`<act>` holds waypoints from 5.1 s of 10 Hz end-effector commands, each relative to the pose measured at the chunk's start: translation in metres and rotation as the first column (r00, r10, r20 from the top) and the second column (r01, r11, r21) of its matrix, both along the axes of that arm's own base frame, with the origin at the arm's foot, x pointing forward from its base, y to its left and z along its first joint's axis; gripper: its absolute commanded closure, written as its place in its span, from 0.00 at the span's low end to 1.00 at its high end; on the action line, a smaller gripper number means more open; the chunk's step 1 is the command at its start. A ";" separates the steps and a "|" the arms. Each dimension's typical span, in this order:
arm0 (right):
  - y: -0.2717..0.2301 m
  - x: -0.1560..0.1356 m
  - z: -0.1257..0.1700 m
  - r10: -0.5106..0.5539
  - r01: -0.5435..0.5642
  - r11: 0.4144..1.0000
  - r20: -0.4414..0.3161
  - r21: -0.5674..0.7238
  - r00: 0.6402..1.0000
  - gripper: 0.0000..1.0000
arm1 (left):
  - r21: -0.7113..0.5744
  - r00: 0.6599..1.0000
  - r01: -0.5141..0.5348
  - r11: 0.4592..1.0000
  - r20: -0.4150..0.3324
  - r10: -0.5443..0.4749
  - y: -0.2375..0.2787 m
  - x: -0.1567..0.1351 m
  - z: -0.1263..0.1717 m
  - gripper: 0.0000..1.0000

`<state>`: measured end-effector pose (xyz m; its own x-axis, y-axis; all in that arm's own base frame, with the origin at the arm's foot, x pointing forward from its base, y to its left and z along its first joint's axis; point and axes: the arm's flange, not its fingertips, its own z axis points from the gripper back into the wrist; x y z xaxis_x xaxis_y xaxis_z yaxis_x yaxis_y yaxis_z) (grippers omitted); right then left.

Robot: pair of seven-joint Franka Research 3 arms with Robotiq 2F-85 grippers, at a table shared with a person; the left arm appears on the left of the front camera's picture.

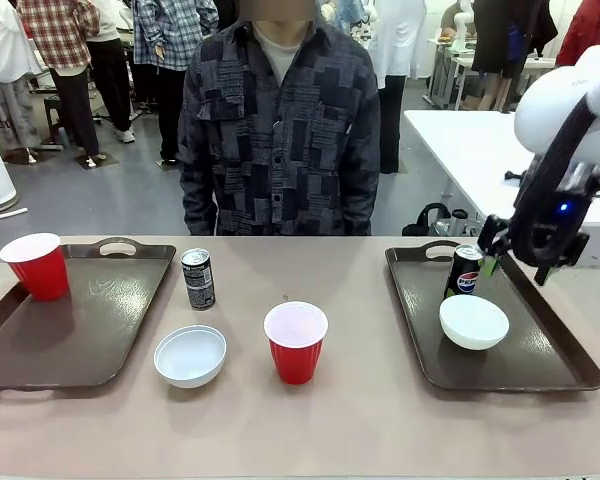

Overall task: Prepare tableware on both trays.
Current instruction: Pick up a Picnic Bowl from the table and place it on a Handle tray.

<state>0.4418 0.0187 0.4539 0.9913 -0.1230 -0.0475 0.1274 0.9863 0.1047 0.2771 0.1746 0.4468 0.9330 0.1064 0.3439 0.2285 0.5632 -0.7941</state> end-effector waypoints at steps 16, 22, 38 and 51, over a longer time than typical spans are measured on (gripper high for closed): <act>-0.029 -0.048 0.066 0.050 -0.055 0.990 0.045 0.127 0.998 0.09 | 0.162 0.998 0.043 0.986 0.041 -0.050 -0.050 0.002 0.039 0.00; -0.187 -0.111 0.124 0.004 -0.111 0.809 0.183 0.577 0.983 0.09 | 0.606 0.976 0.201 0.770 -0.054 -0.213 -0.210 -0.001 0.066 0.00; -0.292 -0.089 0.059 -0.113 -0.115 0.506 0.198 0.855 0.974 0.09 | 0.852 0.950 0.193 0.486 -0.038 -0.311 -0.365 0.035 0.025 0.00; -0.279 -0.093 0.061 -0.109 -0.100 0.547 0.190 0.831 0.976 0.09 | 0.868 0.923 0.300 0.396 -0.159 -0.350 -0.305 -0.031 0.051 0.00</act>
